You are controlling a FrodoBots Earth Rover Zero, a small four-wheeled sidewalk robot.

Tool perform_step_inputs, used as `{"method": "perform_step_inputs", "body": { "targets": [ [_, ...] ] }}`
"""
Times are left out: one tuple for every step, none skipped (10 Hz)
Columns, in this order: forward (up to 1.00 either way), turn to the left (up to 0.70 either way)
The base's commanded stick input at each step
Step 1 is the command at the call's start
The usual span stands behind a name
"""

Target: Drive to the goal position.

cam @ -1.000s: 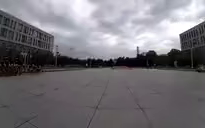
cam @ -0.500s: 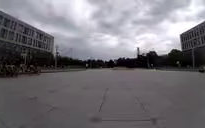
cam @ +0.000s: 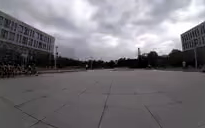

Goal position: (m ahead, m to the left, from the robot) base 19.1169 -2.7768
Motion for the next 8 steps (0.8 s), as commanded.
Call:
{"method": "perform_step_inputs", "body": {
  "targets": [
    [0.7, 0.0],
    [0.7, 0.0],
    [0.7, 0.0],
    [0.7, 0.0],
    [0.7, 0.0],
    [0.7, 0.0],
    [0.7, 0.0],
    [0.7, 0.0]
  ]
}}
